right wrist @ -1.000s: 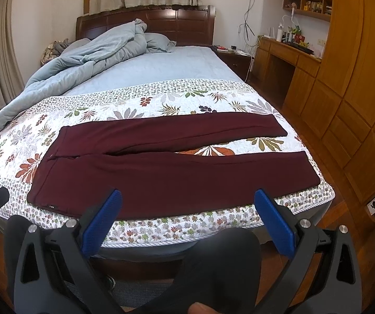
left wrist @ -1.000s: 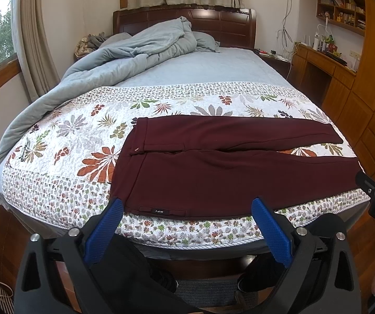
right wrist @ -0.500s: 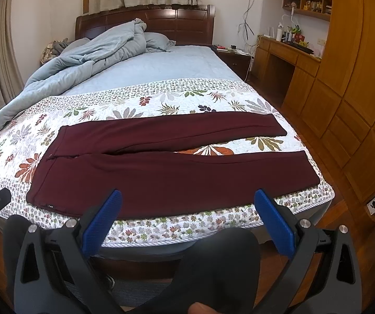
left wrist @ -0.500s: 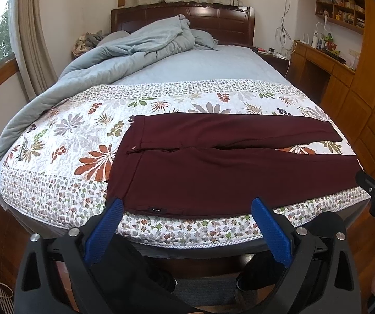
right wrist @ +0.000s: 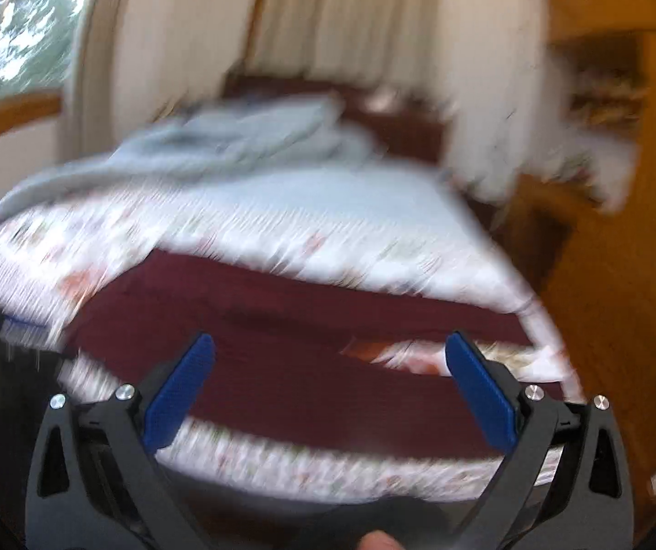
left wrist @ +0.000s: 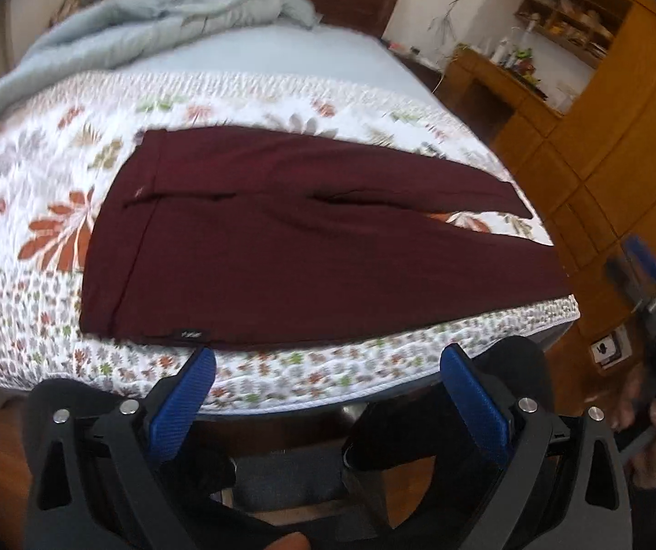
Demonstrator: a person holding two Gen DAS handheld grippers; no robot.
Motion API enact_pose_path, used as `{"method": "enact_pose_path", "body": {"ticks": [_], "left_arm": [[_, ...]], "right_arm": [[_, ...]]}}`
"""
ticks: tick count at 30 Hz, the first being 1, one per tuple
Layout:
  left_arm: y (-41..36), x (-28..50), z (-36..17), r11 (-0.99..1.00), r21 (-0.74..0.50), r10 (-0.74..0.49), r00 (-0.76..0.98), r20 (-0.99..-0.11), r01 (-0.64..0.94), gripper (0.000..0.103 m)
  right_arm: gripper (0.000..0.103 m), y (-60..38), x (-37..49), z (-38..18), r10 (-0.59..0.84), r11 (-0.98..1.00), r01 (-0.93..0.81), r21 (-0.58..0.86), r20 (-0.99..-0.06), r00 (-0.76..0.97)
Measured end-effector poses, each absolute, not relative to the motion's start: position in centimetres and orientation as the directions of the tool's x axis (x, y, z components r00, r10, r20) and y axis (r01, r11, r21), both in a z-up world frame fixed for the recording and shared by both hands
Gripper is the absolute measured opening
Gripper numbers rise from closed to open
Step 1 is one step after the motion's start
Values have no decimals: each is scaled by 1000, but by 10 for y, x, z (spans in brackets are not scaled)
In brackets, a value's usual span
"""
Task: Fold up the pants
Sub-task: 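Reach the left gripper to the trousers' waistband and close on it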
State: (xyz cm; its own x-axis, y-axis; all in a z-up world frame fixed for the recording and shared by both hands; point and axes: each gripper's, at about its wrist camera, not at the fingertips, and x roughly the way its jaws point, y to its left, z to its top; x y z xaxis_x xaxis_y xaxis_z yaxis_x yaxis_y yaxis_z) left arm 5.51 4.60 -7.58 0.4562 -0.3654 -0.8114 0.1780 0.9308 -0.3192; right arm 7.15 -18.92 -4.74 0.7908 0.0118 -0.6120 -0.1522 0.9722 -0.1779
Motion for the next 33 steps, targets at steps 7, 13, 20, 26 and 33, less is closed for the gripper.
{"method": "enact_pose_path", "body": {"ticks": [7,13,20,26,33], "left_arm": [[138,131,-102,948,-310,-311,434,-846,74,99],[210,217,-106,907,-420,-359,481,-800,-22,99],[229,330,-123,922,-387,-339,453,-825,-13,99],[236,406,-165,919,-395,-368,397,-841,15,99],[227,451,-217,856,-496,-518,241,-821,147,99]], "right_arm": [[101,-208,116,-70,94,975,-211,-72,-725,683],[101,-217,135,-89,86,988,-151,-16,-761,643],[101,-210,148,-130,81,988,-154,-10,-813,576],[101,-213,167,-151,82,993,-117,23,-844,530],[101,-211,188,-170,70,995,-91,29,-870,488]]}}
